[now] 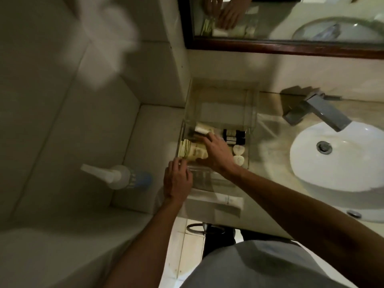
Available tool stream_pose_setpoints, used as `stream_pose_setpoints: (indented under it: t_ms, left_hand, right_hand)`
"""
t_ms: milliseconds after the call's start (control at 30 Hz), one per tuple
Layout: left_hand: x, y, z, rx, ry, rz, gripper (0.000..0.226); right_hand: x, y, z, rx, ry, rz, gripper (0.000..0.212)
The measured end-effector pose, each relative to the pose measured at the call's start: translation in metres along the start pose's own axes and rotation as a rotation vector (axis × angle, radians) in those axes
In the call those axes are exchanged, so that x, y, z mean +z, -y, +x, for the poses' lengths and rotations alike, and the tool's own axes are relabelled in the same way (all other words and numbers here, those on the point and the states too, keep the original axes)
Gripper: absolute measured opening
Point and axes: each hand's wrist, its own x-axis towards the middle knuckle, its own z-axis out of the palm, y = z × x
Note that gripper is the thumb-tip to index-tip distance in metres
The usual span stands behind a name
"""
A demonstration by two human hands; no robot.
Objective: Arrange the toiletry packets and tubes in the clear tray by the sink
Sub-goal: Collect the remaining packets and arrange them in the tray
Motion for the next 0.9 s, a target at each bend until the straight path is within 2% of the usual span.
stream_pose_setpoints:
  t_ms: [100,200,267,367,433,533,667,800,900]
  left_hand:
    - [0.004,-0.009,0.03,0.053,0.007,0.018,0.047]
    - [0.009,-0.012,0.042,0.12,0.117,0.088,0.046]
    - [0.011,-0.017,0.042,0.094,0.131,0.118,0.043]
    - [0.007,-0.036,0.037,0.031,0.051,0.102,0.042]
    - [0.007,-0.059,0.035,0.085,-0.016,0.018,0.039]
    - [0.023,-0.126,0.034,0.245,-0.013,-0.076,0.036]
    - [0.065,-0.263,0.029,0.483,0.083,-0.12,0.045]
    - [0.097,-0.369,0.009,0.608,0.206,-0.136,0.054]
    - [0.118,-0.423,-0.007,0.633,0.286,-0.177,0.056]
  right_hand:
    - [-0.02,-0.032,-0.053,0.022,-0.058,0.063,0.065]
    - [-0.036,-0.077,-0.112,0.087,-0.056,0.098,0.053]
    - [-0.047,-0.108,-0.153,0.187,-0.086,0.08,0.047]
    - [-0.059,-0.148,-0.208,0.283,-0.18,0.059,0.039]
    - [-0.065,-0.168,-0.236,0.362,-0.221,0.053,0.039]
    - [-0.081,-0.206,-0.263,0.457,-0.25,0.027,0.044]
    - [-0.123,-0.293,-0.298,0.57,-0.283,0.012,0.044]
    - [-0.176,-0.386,-0.33,0.705,-0.282,0.004,0.048]
    - [-0.214,-0.458,-0.342,0.828,-0.242,-0.015,0.054]
